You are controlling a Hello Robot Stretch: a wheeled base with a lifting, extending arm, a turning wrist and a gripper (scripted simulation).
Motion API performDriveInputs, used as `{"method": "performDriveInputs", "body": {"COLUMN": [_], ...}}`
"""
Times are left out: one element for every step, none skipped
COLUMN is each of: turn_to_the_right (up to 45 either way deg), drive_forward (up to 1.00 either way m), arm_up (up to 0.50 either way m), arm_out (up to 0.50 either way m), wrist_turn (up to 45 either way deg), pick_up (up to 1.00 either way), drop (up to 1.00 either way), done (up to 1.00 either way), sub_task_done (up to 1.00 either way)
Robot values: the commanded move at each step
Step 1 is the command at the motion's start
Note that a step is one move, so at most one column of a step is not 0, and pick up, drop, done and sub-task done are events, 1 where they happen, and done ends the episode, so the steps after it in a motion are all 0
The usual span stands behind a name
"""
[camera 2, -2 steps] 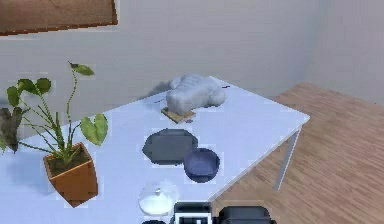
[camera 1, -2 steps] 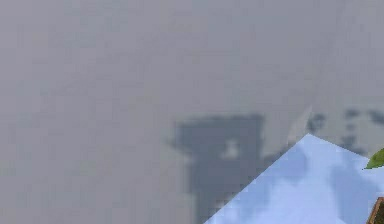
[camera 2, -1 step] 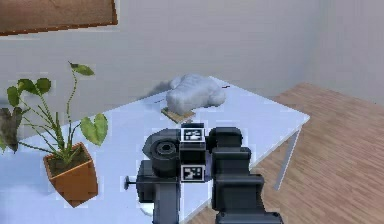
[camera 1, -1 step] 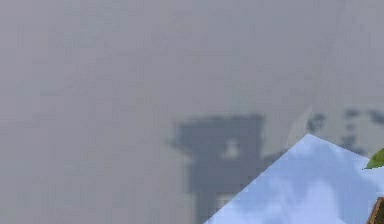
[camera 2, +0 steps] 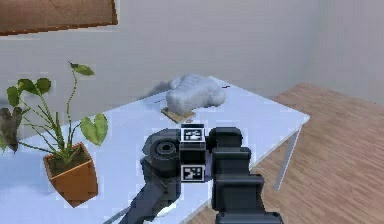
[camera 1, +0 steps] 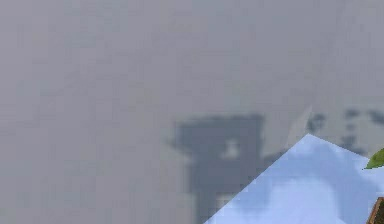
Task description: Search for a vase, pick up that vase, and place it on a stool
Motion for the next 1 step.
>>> {"method": "performDriveInputs", "body": {"turn_to_the_right": [0.0], "drive_forward": [0.0], "arm_up": [0.0], "arm_out": [0.0], "wrist_turn": [45.0], "pick_up": [0.0], "drop": [0.0], "done": [0.0], "sub_task_done": [0.0]}}
